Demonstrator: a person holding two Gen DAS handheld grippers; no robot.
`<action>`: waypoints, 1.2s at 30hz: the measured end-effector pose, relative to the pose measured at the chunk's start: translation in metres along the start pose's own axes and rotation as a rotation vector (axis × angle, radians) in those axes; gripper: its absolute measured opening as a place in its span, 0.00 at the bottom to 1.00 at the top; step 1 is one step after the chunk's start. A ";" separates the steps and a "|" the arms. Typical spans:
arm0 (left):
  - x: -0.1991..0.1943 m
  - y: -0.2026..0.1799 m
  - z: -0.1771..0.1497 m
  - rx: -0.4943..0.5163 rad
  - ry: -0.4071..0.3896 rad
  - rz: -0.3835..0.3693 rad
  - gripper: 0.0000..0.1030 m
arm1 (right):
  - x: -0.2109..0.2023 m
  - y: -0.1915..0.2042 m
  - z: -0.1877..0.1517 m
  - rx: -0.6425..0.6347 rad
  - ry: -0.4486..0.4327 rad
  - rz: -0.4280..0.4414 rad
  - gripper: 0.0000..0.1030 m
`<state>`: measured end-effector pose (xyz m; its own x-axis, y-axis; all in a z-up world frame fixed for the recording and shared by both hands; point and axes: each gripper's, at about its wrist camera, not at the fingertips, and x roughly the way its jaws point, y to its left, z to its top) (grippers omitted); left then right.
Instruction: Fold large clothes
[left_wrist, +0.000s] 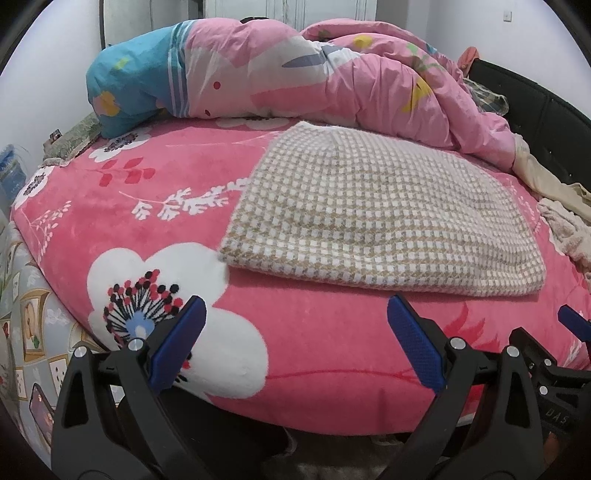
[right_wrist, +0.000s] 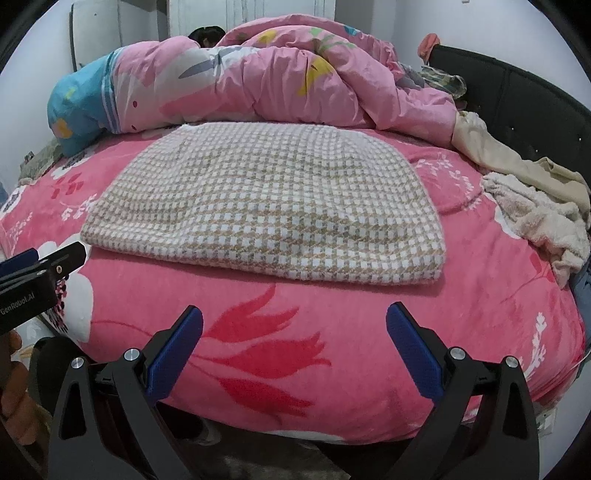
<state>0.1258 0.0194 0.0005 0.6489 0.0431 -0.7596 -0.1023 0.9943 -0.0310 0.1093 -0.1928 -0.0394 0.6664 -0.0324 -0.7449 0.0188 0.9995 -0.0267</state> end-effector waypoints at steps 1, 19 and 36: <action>0.000 0.000 0.000 -0.001 0.000 0.000 0.92 | 0.000 -0.001 0.000 0.002 0.001 0.001 0.94; 0.003 -0.008 -0.001 -0.005 0.034 -0.023 0.92 | -0.001 -0.007 0.001 0.013 0.004 -0.005 0.94; 0.002 -0.011 -0.002 -0.009 0.044 -0.031 0.92 | -0.002 -0.006 0.002 0.007 0.005 -0.006 0.94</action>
<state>0.1272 0.0087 -0.0021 0.6179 0.0078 -0.7862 -0.0897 0.9941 -0.0607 0.1093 -0.1988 -0.0366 0.6625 -0.0389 -0.7481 0.0285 0.9992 -0.0267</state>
